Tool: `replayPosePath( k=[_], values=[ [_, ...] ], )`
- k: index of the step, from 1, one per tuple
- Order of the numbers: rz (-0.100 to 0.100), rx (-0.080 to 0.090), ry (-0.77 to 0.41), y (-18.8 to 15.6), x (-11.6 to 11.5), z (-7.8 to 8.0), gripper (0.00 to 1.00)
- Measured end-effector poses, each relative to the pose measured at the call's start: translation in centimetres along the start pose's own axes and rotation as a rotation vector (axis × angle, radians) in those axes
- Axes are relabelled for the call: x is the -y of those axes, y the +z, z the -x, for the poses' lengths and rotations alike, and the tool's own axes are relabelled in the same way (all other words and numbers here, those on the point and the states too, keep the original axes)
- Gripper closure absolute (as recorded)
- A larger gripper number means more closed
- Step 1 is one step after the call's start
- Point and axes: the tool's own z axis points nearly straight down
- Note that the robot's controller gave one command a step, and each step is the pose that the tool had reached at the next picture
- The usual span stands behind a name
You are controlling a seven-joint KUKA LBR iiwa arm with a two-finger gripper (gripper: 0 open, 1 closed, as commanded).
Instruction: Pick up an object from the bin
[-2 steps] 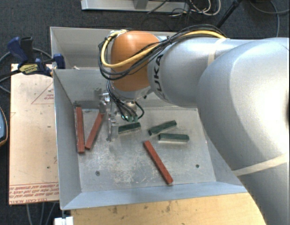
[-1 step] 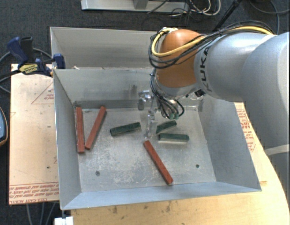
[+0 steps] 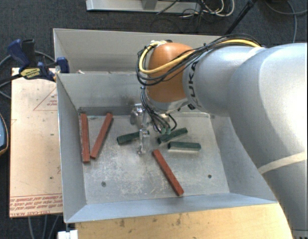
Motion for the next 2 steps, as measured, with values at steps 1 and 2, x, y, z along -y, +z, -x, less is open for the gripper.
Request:
replayPosePath(
  k=[1,2],
  values=[
    [0.000,0.004,0.004,-0.4,0.2,0.2,1.00],
    [-0.002,0.011,-0.057,-14.2,3.5,-5.9,1.00]
  ],
)
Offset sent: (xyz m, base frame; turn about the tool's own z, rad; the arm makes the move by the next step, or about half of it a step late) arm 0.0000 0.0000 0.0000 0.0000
